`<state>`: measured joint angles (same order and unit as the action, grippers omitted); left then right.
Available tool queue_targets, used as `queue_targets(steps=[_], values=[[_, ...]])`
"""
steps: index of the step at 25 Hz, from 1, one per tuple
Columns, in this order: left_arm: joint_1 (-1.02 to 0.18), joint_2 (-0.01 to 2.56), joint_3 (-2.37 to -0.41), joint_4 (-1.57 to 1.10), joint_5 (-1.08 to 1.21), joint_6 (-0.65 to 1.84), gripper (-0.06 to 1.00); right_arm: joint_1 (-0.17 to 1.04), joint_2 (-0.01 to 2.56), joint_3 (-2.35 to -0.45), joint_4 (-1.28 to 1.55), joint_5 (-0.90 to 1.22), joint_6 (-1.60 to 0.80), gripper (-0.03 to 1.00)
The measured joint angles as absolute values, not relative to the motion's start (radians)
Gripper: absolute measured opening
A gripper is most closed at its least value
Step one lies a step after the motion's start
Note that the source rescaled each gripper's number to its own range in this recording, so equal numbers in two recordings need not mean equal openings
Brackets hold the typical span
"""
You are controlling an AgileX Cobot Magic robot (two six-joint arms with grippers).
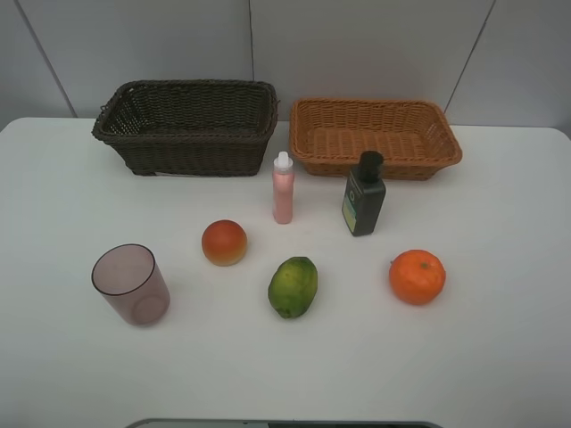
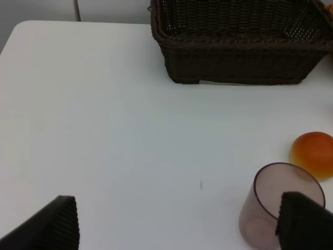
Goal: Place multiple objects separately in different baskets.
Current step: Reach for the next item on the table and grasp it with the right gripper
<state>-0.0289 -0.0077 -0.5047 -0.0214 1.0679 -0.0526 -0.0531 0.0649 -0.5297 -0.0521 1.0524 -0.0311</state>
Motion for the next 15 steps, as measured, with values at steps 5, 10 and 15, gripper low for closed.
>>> queue_targets(steps=[5, 10, 15], values=[[-0.029, -0.008, -0.505, -0.021, 1.068, -0.053, 0.98, -0.053, 0.272, -0.591, -0.052, 0.975, -0.031, 0.95], [-0.029, -0.008, -0.505, -0.021, 1.068, -0.053, 0.98, -0.022, 0.611, -0.716, -0.053, 0.910, -0.031, 0.95], [-0.029, -0.008, -0.505, -0.021, 1.068, -0.053, 0.98, 0.070, 0.923, -0.843, -0.073, 0.887, -0.031, 0.95]])
